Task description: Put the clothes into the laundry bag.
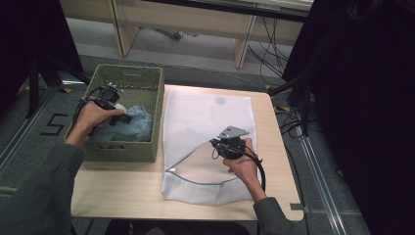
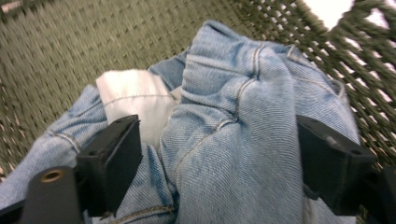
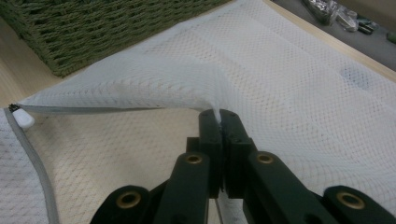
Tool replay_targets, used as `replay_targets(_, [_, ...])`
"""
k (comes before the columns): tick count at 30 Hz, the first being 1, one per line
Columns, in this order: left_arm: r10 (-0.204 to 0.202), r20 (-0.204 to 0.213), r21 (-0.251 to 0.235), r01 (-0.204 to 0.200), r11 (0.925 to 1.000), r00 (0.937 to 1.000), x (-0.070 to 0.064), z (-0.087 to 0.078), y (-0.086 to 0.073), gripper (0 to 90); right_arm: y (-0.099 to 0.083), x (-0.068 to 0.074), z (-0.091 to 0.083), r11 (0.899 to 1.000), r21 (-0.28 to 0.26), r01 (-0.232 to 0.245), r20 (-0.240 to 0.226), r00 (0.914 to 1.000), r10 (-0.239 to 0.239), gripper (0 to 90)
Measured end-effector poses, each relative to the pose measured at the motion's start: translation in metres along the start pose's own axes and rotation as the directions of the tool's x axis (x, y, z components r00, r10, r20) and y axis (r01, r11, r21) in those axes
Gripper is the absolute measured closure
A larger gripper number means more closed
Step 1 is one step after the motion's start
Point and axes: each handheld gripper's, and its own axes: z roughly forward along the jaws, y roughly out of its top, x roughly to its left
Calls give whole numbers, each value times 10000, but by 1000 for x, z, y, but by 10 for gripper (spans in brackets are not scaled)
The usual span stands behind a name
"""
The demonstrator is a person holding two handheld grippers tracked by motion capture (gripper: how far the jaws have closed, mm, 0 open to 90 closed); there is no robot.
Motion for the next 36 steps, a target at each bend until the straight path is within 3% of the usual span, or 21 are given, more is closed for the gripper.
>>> replay_targets(3, [171, 581, -39, -169, 9998, 9982, -5, -4, 0, 177, 0, 0, 1, 10000, -31, 0, 8, 10000, 0, 894])
replay_targets(7, [904, 859, 604, -958, 9936, 9922, -10, 1, -4, 156, 0, 0, 1, 10000, -9, 9, -13, 10000, -9, 894])
replay_targets(8, [1075, 983, 957, -1170, 9885, 9893, -9, 4, -5, 144, 0, 0, 1, 10000, -6, -4, 3, 10000, 4, 893])
replay_targets(10, [1044, 1247, 1179, -1192, 9858, 9867, -12, 14, -7, 144, 0, 0, 1, 10000, 4, 12, -1, 10000, -12, 893])
replay_targets(14, [1397, 1255, 1254, -1554, 9799, 9822, -15, 22, -5, 144, -1, -1, 1, 10000, -27, -17, 33, 10000, 17, 893])
replay_targets(15, [1199, 1300, 1206, -1358, 9834, 9842, -16, 25, -4, 140, -1, -1, 1, 10000, 1, 9, 6, 10000, -9, 893])
replay_targets(17, [1165, 1371, 1413, -1358, 9806, 9837, -19, 32, -4, 129, -1, -1, 2, 10000, 16, -45, -14, 10000, 45, 893])
replay_targets(19, [1444, 1569, 1592, -1693, 9726, 9770, -21, 36, -5, 95, -1, -1, 2, 10000, 42, -40, -27, 10000, 40, 893])
replay_targets(21, [1811, 1835, 1927, -2160, 9572, 9662, -21, 41, -5, 44, -1, -1, 2, 10000, 53, -48, -27, 10000, 48, 893])
replay_targets(22, [1801, 1876, 2034, -2175, 9546, 9656, -22, 43, -5, 0, -1, -1, 2, 10000, 55, -48, -27, 10000, 48, 893])
replay_targets(24, [1706, 1860, 2210, -2103, 9523, 9676, -21, 47, -6, 0, -1, 1, 2, 9999, 29, -145, -23, 9999, 145, 892])
replay_targets(25, [1796, 1761, 2338, -2183, 9474, 9679, -21, 50, -7, 0, -1, -1, 2, 10000, 20, -58, -12, 10000, 58, 893])
replay_targets(29, [1846, 1421, 2393, -2147, 9469, 9725, -20, 63, -16, 0, -1, -1, 2, 10000, 21, -60, -23, 10000, 61, 892])
replay_targets(30, [2153, 1354, 2403, -2428, 9398, 9671, -20, 65, -16, 0, -1, 0, 2, 9999, 20, -125, -43, 9999, 126, 892])
replay_targets(31, [2191, 1256, 2405, -2440, 9395, 9676, -21, 67, -16, 0, -1, -1, 2, 10000, -13, 70, -48, 10000, -70, 892])
replay_targets(36, [2375, 809, 2595, -2505, 9327, 9680, -25, 72, -16, 0, -1, 0, 2, 10000, 2, -35, 6, 10000, 35, 891])
